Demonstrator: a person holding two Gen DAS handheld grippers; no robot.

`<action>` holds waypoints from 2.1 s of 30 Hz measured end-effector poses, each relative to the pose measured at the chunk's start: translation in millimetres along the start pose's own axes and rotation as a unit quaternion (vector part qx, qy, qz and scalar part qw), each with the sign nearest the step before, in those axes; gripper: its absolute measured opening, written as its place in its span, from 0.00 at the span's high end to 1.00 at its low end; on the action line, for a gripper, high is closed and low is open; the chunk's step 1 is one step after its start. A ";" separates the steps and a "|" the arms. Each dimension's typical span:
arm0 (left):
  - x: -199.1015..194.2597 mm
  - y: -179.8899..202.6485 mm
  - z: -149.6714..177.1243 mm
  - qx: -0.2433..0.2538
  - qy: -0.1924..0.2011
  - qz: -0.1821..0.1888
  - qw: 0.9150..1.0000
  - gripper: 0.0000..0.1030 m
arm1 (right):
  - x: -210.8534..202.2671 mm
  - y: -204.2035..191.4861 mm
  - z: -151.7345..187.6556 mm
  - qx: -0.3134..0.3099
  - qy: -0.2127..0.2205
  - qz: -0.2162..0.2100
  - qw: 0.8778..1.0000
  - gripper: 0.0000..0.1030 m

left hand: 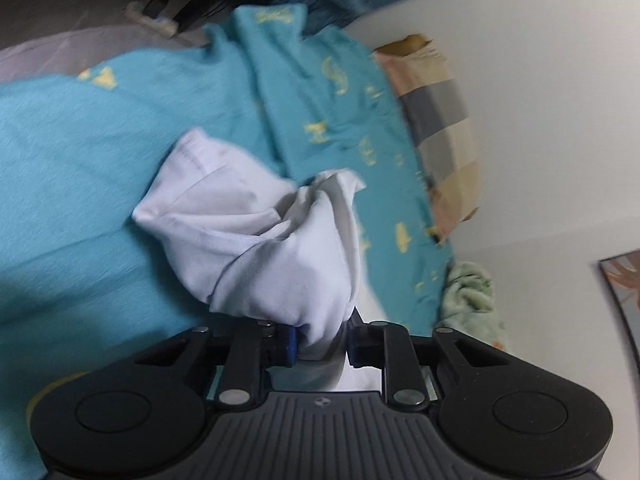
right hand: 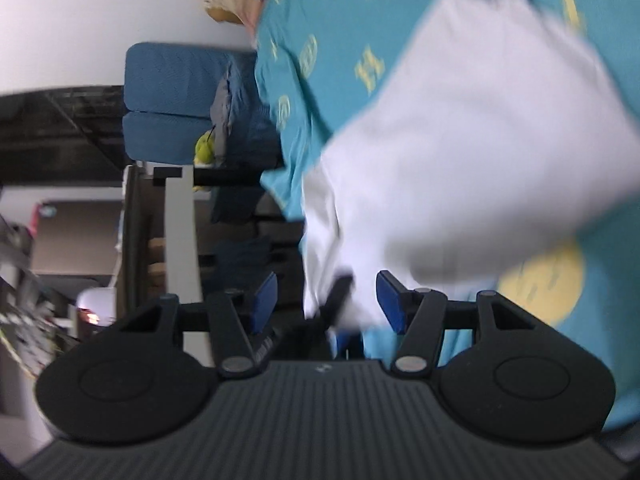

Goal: Fold clothes
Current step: 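Grasp the folded shirt with both grippers and lift it off the sheet, then carry the shirt to the green blanket and open both grippers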

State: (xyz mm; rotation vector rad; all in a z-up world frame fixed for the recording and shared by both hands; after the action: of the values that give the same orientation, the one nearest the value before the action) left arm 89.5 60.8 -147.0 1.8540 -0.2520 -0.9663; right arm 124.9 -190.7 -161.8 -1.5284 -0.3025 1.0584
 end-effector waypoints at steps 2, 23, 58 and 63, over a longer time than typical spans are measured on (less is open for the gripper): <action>-2.6 11.0 -0.5 0.013 0.006 0.020 1.000 0.79 | 9.7 12.8 11.5 0.040 0.002 -0.005 0.999 0.44; 4.2 6.2 -5.4 -0.022 -0.002 0.036 0.999 0.79 | -23.6 88.3 -24.2 0.215 0.178 -0.003 0.960 0.41; 95.9 416.4 202.7 0.127 -0.179 0.155 0.963 0.80 | -452.2 -36.1 -124.5 0.070 0.440 -0.057 0.893 0.79; 174.7 482.2 282.5 0.147 -0.217 0.199 0.944 0.80 | -535.9 -30.5 -170.7 0.034 0.495 -0.055 0.867 0.79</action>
State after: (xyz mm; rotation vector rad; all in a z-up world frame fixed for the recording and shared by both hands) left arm 117.1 -461.9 115.4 1.7304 -1.0481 -1.0795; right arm -32.7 -671.9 85.0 -1.7607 0.3628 0.0946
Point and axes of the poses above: each gripper's, at about its wrist camera, not at the fingertips, and x roughly the way its jaws point, y to its right, z to its underside, the point moved 6 cm from there along x, roughly the way its jaws point, and after that the axes turned 4 degrees about -y, right-handed, at the moved point
